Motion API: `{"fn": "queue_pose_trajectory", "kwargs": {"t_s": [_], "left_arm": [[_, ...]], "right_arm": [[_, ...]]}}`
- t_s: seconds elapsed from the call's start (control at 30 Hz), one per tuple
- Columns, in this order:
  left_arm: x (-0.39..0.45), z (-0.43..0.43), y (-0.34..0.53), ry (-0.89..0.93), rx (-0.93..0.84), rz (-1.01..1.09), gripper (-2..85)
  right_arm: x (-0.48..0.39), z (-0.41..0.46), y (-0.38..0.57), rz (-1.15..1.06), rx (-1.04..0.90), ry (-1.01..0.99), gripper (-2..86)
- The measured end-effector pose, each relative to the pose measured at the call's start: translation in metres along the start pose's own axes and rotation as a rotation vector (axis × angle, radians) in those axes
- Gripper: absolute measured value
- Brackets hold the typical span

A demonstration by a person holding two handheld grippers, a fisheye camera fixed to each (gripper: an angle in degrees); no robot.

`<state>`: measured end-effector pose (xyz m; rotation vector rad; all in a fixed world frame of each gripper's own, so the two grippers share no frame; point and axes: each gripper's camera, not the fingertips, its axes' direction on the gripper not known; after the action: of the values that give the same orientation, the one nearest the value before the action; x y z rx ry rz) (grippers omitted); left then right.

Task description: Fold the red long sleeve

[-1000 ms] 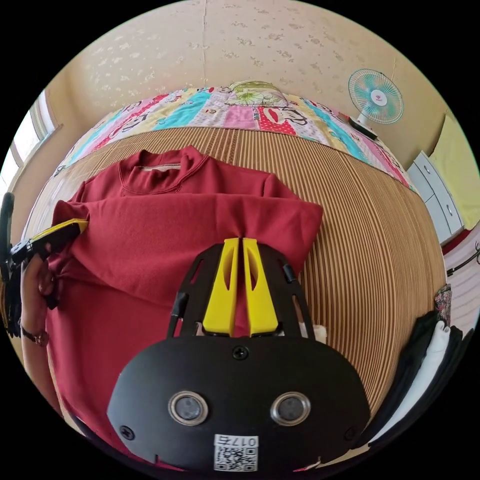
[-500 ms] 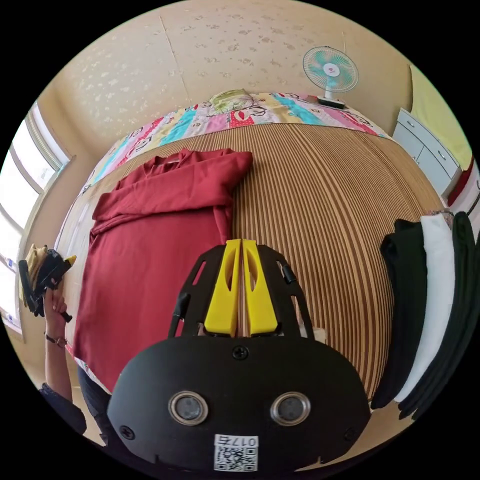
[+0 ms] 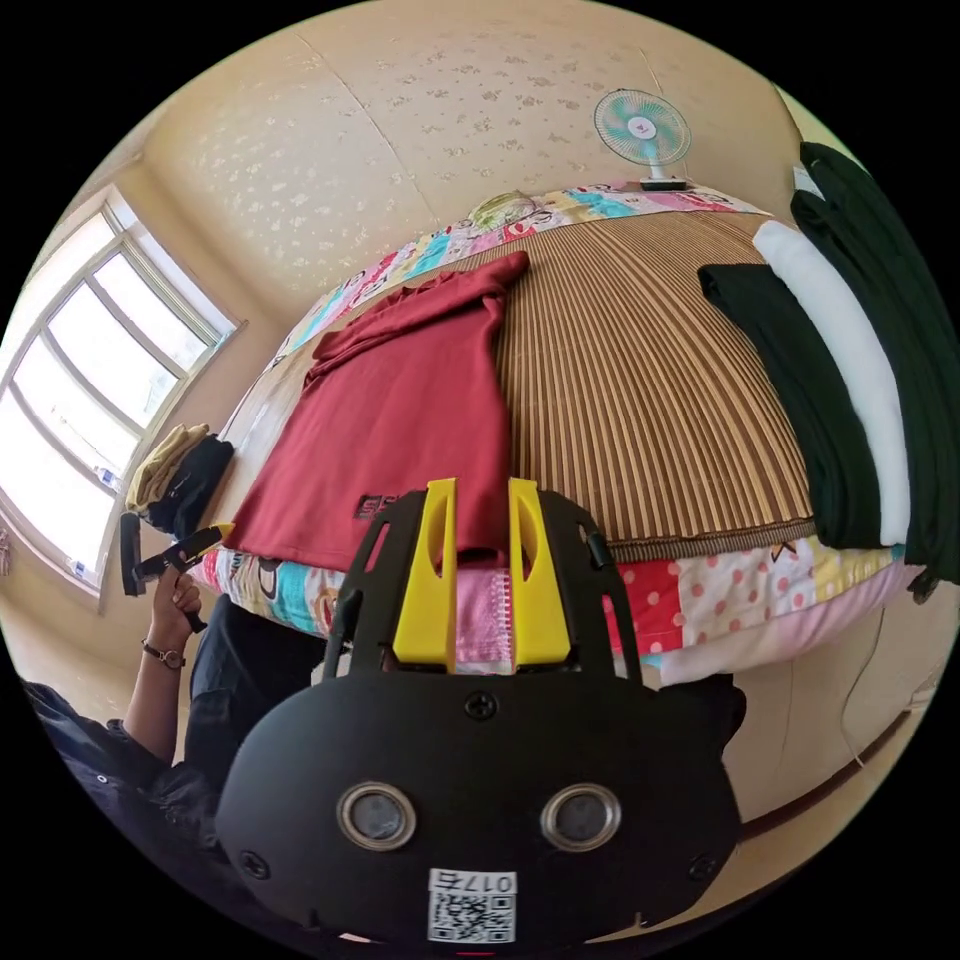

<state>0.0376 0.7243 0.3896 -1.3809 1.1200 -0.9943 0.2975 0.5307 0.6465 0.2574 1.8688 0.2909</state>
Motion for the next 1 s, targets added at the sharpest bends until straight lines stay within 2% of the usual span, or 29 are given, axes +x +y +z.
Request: {"fn": "queue_pose_trajectory", "kwargs": {"t_s": [0.17,0.3,0.47,0.57,0.67,0.77,0.83,0.93,1.0], "left_arm": [[-0.006,-0.031,0.020,0.038,0.098,-0.046,11.2],[-0.011,-0.032,0.032,0.028,0.119,-0.069,10.9],[-0.013,-0.038,0.041,0.059,0.140,-0.080,5.6],[-0.018,-0.050,0.046,0.117,0.146,-0.100,0.9],[-0.024,-0.070,0.051,0.209,0.163,-0.112,-0.1],[-0.018,-0.094,0.056,0.189,0.188,-0.088,1.3],[-0.009,-0.106,0.054,0.186,0.224,-0.061,7.2],[-0.005,-0.101,0.035,0.215,0.206,-0.076,12.1],[-0.003,-0.093,0.024,0.198,0.187,-0.109,12.0]], "right_arm": [[0.020,-0.025,0.023,0.040,0.075,-0.083,8.3],[0.035,-0.024,0.029,0.068,0.019,-0.109,8.6],[0.049,-0.034,0.042,0.100,0.059,-0.124,5.5],[0.048,-0.048,0.045,0.088,0.061,-0.140,3.7],[0.041,-0.068,0.050,0.070,0.081,-0.127,3.1],[0.031,-0.074,0.052,0.009,0.051,-0.040,3.0],[0.026,-0.072,0.055,-0.040,0.037,0.024,3.2],[0.028,-0.076,0.059,-0.042,0.063,-0.005,4.3],[0.039,-0.086,0.065,-0.011,0.115,-0.054,5.7]]}}
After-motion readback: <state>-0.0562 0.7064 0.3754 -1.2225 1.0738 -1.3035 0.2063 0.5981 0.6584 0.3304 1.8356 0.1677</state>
